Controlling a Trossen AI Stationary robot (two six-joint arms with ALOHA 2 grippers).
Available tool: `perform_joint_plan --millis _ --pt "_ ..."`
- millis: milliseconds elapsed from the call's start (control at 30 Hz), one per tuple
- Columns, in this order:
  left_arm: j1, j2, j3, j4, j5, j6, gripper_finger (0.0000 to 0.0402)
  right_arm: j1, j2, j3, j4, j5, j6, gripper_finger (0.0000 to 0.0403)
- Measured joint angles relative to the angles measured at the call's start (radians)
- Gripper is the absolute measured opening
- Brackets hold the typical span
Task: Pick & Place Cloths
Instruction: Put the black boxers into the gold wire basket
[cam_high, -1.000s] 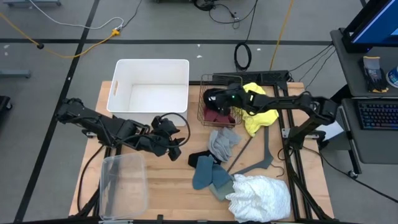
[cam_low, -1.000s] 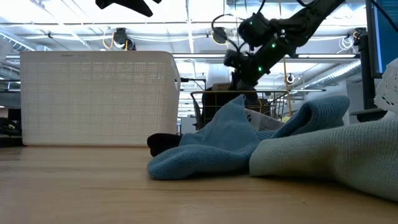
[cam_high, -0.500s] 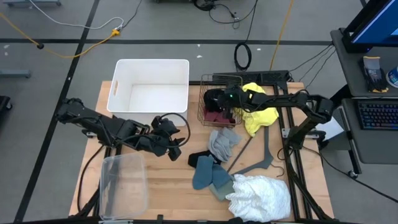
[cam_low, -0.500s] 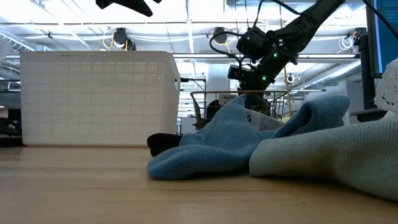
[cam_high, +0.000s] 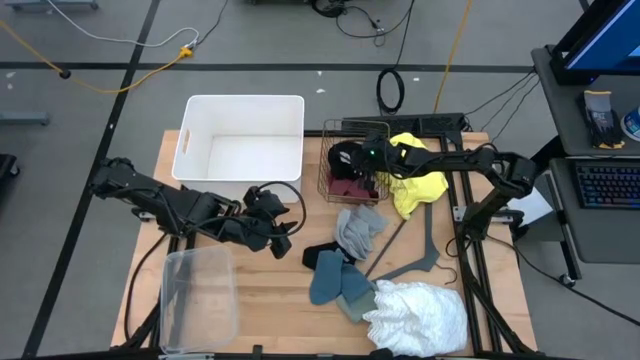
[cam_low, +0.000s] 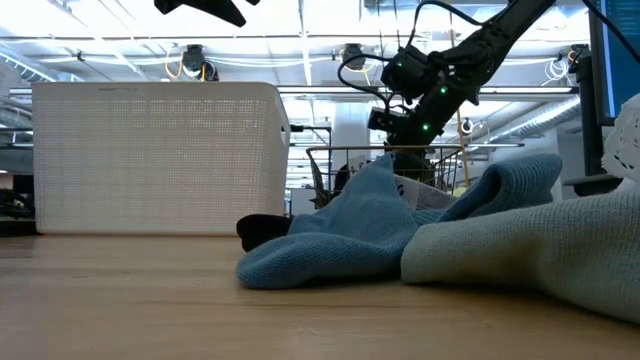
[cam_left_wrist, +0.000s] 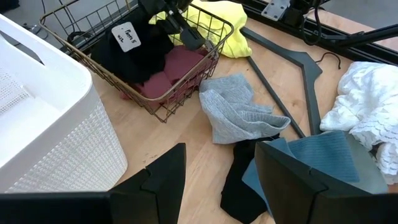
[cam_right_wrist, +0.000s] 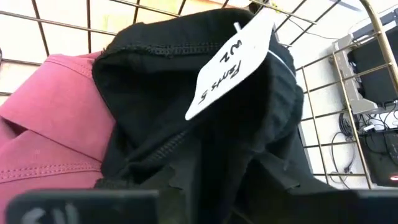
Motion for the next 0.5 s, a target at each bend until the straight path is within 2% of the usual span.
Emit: perform_joint_plan --millis 267,500 --pt "0.0 0.0 0.0 0.0 0.0 0.006 0.0195 0.0 -0.008 0.0 -0.002 0.007 -0.011 0.0173" --pt "0.0 0.0 0.0 0.0 0.0 0.006 0.0195 0.001 -0.087 0.0 -0.003 0.008 -0.039 0.0199"
